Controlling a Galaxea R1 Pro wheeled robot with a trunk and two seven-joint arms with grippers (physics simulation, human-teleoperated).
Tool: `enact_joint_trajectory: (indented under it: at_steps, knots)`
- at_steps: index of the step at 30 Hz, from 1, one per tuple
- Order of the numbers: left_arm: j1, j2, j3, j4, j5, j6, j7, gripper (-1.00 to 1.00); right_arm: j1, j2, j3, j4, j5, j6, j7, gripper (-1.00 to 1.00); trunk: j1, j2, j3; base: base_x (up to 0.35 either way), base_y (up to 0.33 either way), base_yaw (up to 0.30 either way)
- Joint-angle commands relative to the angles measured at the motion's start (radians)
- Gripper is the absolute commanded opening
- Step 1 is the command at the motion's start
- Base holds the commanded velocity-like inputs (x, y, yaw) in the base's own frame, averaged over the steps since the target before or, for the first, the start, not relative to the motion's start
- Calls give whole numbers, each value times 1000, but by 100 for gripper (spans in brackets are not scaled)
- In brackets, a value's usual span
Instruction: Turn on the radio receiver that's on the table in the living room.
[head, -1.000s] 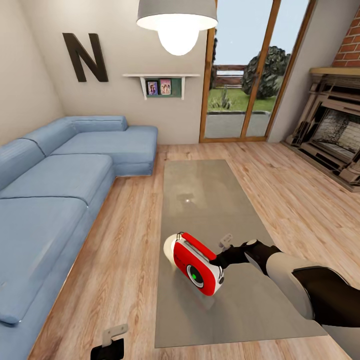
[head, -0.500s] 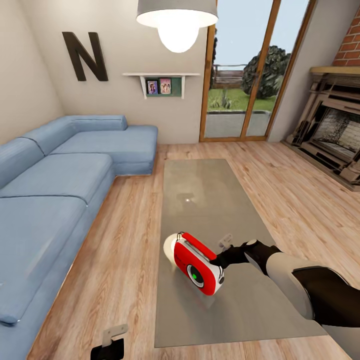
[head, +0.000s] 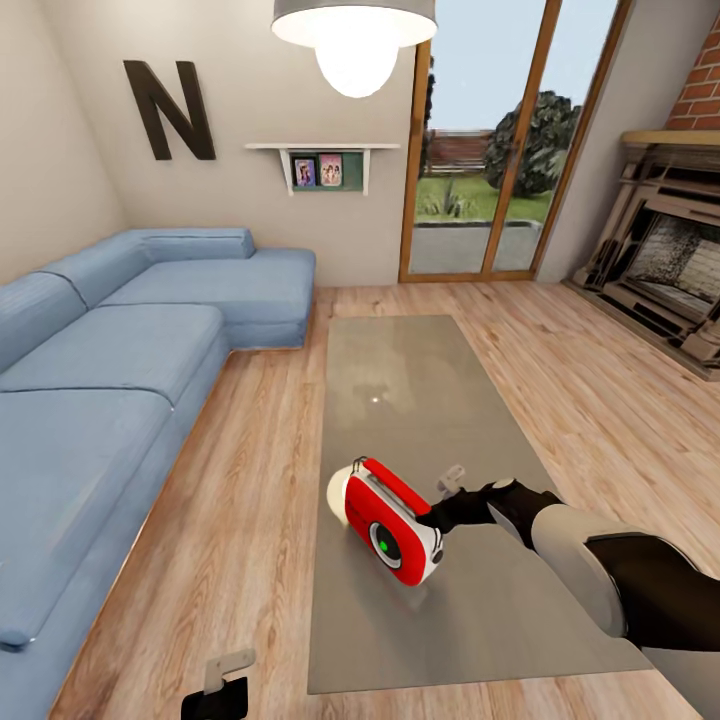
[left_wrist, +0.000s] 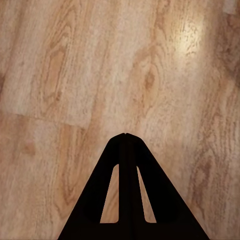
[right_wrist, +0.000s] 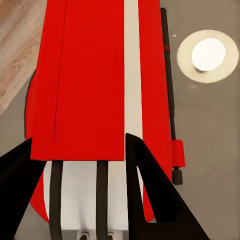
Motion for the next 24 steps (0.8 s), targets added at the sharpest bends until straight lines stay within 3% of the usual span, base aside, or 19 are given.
enact_joint_trajectory:
  at_steps: [1, 24]
  knots:
    - [0, 0, 0, 0, 0, 0, 0, -100, 1, 0, 33, 2, 7, 1, 0, -100, 0, 0, 0, 0, 0, 0]
    - [0, 0, 0, 0, 0, 0, 0, -100, 1, 1, 33, 3, 8, 1, 1, -100, 0, 0, 0, 0, 0, 0]
